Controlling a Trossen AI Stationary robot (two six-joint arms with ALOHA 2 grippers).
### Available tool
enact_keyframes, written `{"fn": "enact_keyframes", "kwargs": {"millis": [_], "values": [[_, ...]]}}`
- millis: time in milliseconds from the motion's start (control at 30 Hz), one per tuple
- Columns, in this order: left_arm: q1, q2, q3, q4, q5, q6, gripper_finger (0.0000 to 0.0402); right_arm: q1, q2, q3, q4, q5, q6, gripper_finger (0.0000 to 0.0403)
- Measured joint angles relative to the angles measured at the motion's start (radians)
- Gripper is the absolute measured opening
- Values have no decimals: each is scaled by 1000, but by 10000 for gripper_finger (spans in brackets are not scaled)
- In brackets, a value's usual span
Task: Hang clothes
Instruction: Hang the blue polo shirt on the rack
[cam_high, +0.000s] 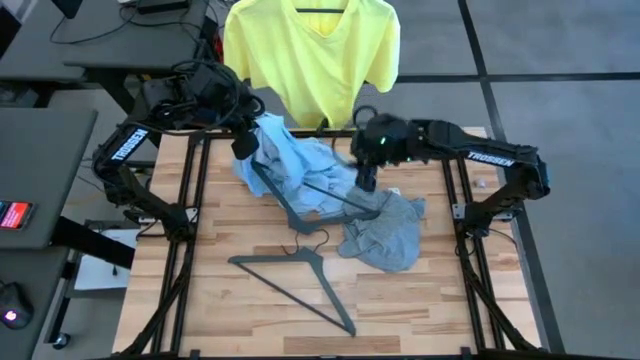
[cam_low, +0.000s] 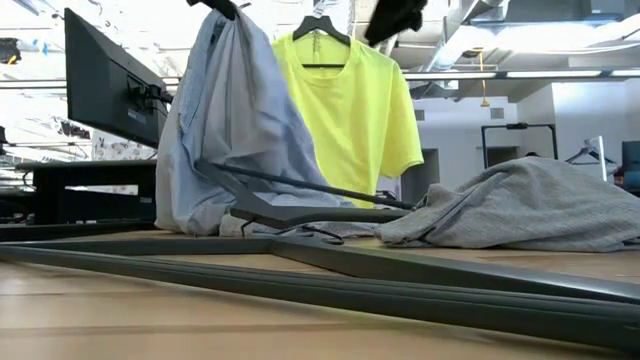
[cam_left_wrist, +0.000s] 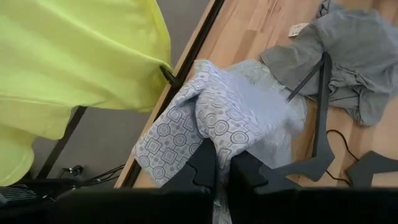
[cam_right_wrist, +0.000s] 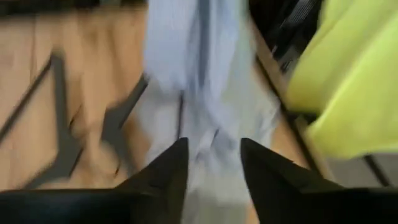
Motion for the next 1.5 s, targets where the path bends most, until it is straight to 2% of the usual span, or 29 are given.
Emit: {"fn": "enact_keyframes", "kwargs": {"millis": [133, 267, 467, 700, 967, 1300, 1400, 1500], "values": [[0, 1, 0, 1, 3, 2, 0, 76, 51, -111, 50, -2, 16, 204], [0, 1, 0, 1, 4, -2, 0, 140, 144, -192, 149, -3, 7, 216], [-2, 1, 0, -15, 8, -1, 0, 203, 328, -202, 236, -2, -18, 215], [-4, 2, -1, -40, 9, 10, 0, 197, 476, -202, 262, 4, -15, 215], [-17, 1, -2, -47, 9, 31, 0, 163, 517, -199, 273, 16, -19, 205], [-43, 1, -2, -46, 8, 28, 0, 111, 515, -199, 282, 14, -48, 129], [-46, 1, -2, -46, 8, 20, 0, 106, 512, -200, 284, 13, -50, 130], [-48, 1, -2, -46, 8, 9, 0, 107, 512, -200, 283, 10, -73, 153]]}}
